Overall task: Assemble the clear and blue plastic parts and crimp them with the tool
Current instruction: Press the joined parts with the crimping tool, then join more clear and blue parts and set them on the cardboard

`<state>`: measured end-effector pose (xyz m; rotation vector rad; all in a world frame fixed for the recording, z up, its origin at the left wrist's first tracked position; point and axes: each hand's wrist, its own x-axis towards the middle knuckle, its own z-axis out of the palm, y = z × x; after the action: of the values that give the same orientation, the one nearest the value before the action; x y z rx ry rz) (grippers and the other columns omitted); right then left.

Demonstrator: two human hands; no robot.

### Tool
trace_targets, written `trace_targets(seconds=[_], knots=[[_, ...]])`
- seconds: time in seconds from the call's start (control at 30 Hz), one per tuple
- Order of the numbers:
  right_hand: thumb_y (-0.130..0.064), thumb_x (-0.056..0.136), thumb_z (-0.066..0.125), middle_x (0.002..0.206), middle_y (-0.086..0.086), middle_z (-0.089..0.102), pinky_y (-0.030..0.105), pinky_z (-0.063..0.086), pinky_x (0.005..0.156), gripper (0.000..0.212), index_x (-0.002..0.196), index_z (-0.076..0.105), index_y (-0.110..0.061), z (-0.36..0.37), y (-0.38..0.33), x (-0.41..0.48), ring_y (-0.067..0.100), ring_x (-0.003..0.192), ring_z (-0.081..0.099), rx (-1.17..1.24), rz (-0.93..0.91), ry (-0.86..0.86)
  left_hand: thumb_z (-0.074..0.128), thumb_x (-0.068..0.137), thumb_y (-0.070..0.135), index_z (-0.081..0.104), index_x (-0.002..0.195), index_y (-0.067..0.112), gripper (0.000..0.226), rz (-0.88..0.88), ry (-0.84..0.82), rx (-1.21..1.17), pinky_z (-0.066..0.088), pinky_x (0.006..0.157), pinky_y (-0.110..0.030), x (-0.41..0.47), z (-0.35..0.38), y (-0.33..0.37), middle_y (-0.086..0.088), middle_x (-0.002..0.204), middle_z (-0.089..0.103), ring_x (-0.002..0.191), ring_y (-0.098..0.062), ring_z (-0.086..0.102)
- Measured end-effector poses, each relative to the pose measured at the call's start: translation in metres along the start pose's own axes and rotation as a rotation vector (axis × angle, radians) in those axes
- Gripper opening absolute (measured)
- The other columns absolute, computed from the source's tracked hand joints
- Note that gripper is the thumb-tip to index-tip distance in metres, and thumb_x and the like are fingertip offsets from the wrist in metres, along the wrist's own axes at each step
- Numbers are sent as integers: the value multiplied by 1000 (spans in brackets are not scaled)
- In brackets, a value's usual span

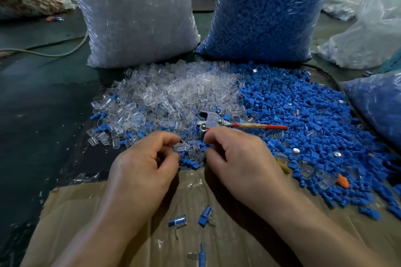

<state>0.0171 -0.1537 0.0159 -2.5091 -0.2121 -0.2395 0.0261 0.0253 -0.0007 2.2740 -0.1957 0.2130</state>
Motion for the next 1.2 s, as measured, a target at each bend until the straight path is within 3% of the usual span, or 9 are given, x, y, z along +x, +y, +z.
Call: trace_targets(seconds=[0.07, 0.3, 0.5, 0.63, 0.83, 0.97, 1.03, 1.1, 1.2], knots=[[-25, 87, 65, 81, -14, 64, 17, 41, 69, 9, 95, 65, -29, -1, 0, -1, 3, 81, 55, 166, 56, 49, 74, 85, 14, 67, 88, 46, 32, 5, 15, -2, 37, 74, 3, 1, 0, 2, 32, 95, 64, 88, 13, 60], [-22, 86, 67, 71, -24, 64, 11, 41, 55, 23, 97, 62, -42, 3, -1, -3, -4, 59, 56, 430, 152, -26, 71, 87, 18, 67, 86, 41, 24, -12, 39, -22, 37, 71, 3, 1, 4, -1, 29, 92, 64, 88, 14, 58], [-23, 86, 65, 75, -26, 63, 10, 43, 59, 24, 97, 60, -44, 2, -1, -3, -4, 65, 58, 375, 137, -49, 73, 81, 33, 70, 114, 35, 33, 161, -87, 206, 38, 74, -10, -2, 1, 0, 24, 100, 57, 89, 3, 56], [-22, 86, 63, 76, -28, 62, 10, 42, 61, 24, 98, 59, -42, 4, -3, -3, -5, 66, 57, 323, 118, -58, 78, 80, 26, 75, 101, 27, 21, 231, -141, 324, 47, 71, -28, 2, 3, 2, 13, 94, 61, 87, -14, 60], [-24, 86, 64, 82, -29, 63, 10, 43, 61, 22, 99, 59, -42, 5, -1, -3, -6, 69, 58, 305, 139, -64, 79, 79, 8, 75, 94, 24, 22, 239, -84, 289, 55, 70, -33, 3, 3, -2, 10, 90, 66, 82, -14, 63], [-25, 87, 65, 82, -28, 64, 16, 49, 62, 24, 99, 59, -44, 5, -1, -2, -4, 70, 60, 306, 142, -68, 67, 87, 15, 68, 90, 34, 19, 153, 84, 63, 49, 71, -15, 4, 5, -2, 16, 86, 63, 82, -2, 61], [-25, 87, 65, 80, -27, 64, 21, 51, 63, 21, 98, 60, -42, 4, 0, -3, -3, 69, 61, 327, 146, -64, 65, 90, 15, 65, 88, 35, 20, 42, 140, -128, 48, 64, -20, 2, 4, -1, 15, 84, 64, 75, -2, 60], [-25, 88, 65, 76, -26, 64, 21, 49, 61, 20, 97, 61, -42, 4, 0, -4, -3, 66, 60, 354, 142, -58, 65, 92, 8, 68, 90, 34, 27, -75, 96, -328, 48, 54, -26, 0, 3, 1, 10, 73, 64, 59, -4, 55], [-24, 87, 66, 68, -26, 62, 17, 43, 57, 21, 96, 61, -42, 2, -1, -5, -2, 59, 59, 424, 126, -39, 64, 89, 0, 73, 85, 27, 29, -242, -27, -645, 39, 40, -21, 0, 1, 9, 0, 57, 58, 48, -12, 48]])
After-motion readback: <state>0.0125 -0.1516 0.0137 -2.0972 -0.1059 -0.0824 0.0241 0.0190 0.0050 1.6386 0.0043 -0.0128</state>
